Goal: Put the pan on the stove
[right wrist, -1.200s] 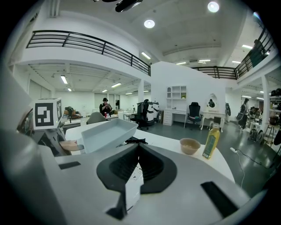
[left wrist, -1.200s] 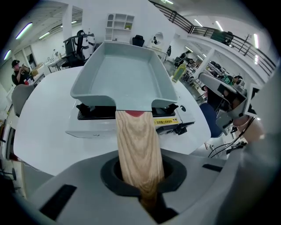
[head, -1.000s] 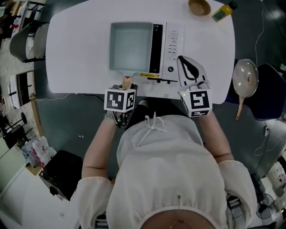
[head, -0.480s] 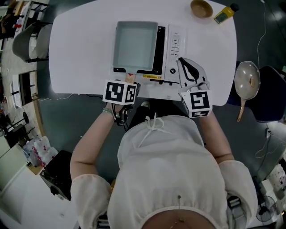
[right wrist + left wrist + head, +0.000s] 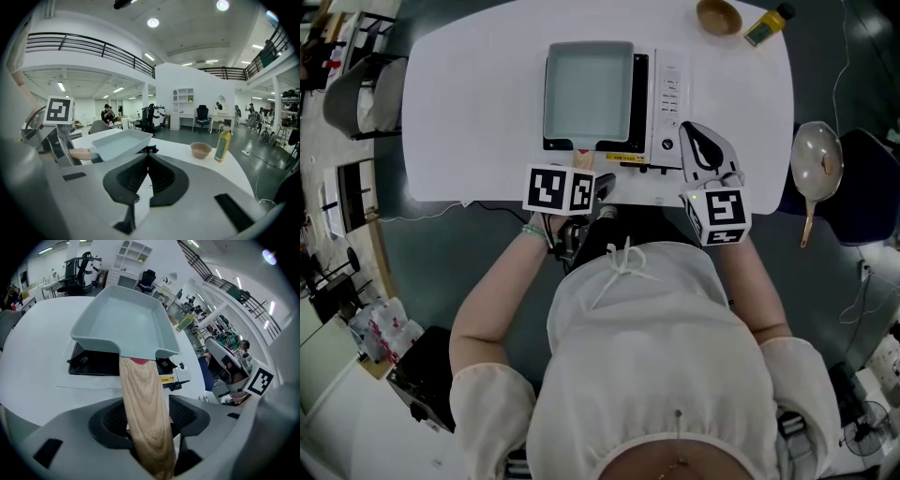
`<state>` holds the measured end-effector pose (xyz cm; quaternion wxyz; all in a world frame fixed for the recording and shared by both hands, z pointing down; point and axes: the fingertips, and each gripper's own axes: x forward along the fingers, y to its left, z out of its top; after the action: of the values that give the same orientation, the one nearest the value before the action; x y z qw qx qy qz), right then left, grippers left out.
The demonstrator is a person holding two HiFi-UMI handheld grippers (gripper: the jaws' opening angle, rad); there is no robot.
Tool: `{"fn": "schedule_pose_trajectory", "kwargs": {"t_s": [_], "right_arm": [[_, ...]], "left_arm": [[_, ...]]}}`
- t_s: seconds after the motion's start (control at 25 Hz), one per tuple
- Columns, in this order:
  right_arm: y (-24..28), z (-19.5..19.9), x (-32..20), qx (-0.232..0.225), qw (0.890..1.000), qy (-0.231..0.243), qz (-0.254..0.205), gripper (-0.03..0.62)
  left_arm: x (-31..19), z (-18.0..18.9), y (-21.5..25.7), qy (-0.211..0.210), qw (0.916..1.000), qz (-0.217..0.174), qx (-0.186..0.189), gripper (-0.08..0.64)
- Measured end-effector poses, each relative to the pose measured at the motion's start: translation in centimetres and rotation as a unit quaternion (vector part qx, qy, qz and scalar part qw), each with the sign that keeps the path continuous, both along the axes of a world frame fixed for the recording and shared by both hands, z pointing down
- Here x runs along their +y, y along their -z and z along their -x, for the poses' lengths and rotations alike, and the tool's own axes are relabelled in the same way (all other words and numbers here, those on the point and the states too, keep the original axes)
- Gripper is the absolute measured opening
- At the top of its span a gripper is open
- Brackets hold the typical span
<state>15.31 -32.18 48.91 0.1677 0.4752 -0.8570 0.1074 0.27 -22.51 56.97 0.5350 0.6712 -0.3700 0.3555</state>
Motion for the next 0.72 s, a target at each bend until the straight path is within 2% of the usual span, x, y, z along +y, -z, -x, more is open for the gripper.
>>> {"fn": "schedule_pose_trajectory", "kwargs": {"t_s": [0.12, 0.36, 0.56, 0.72], "right_arm": [[0.8, 1.0, 0.9, 0.002, 1.0, -0.011, -0.005, 0.006], [2.9, 3.7, 4.0, 0.013, 0.999, -0.03, -0.023, 0.006], [4.2, 5.0, 6.0, 0.031, 0.998, -0.047, -0.038, 0.006], [5.7, 5.8, 7.7, 0.042, 0.996, -0.063, -0.055, 0.006]], "left_arm": [[0.3, 0.1, 0.4, 0.007, 0.9999, -0.006, 0.01, 0.316], [1.3, 1.5, 1.3, 0.0, 0.9996, -0.025, -0.016, 0.345], [1.0, 1.9, 3.9, -0.025, 0.9969, -0.075, 0.004, 0.345], [0.6, 2.2, 7.1, -0.063, 0.9867, -0.149, 0.015, 0.341]]}}
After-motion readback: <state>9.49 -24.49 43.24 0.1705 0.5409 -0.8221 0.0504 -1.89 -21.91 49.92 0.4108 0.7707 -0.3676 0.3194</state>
